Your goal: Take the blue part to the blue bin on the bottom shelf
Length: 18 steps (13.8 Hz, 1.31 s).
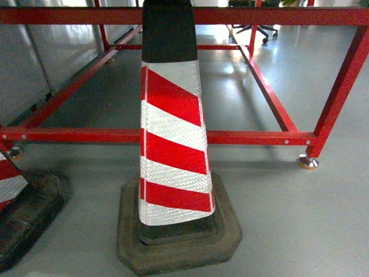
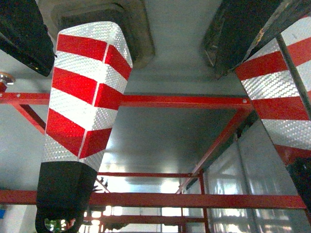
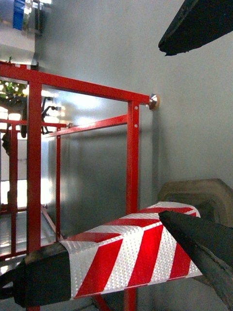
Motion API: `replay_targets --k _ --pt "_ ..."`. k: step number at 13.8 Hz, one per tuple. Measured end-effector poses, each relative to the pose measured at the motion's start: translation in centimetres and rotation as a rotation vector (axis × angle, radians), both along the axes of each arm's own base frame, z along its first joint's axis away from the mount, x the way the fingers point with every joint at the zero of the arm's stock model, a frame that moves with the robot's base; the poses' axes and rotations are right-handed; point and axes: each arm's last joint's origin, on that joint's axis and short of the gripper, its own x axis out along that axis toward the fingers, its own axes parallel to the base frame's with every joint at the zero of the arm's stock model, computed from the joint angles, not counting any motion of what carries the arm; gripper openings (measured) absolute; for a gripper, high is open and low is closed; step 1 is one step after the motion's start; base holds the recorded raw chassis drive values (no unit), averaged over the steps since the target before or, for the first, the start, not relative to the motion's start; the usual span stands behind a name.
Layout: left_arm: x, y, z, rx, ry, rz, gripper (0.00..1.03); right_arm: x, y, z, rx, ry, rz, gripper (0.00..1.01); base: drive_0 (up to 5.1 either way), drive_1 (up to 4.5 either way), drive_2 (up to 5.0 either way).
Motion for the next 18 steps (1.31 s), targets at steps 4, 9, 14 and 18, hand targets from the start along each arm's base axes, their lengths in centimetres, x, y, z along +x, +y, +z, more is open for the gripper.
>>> replay_targets --k 4,9,14,18 --pt "0.0 0.0 0.0 0.001 0.0 0.002 0.98 0.0 0.0 0.0 0.0 0.0 -0.001 0.98 0.0 0.0 0.0" --pt "0.0 0.0 0.0 0.0 0.0 0.001 0.98 0.0 0.0 0.01 -0.002 -0.002 0.001 0.98 0.0 0.0 0.0" --pt "0.0 0.0 0.01 0.0 -0.001 0.001 0.98 0.0 0.0 0.01 -0.001 -0.002 0.001 0.98 0.0 0.0 0.0" --pt "0.0 0.0 0.01 0.0 -0.001 0.0 0.98 0.0 0.0 0.01 0.002 -0.002 -0.001 0.98 0.0 0.0 0.0"
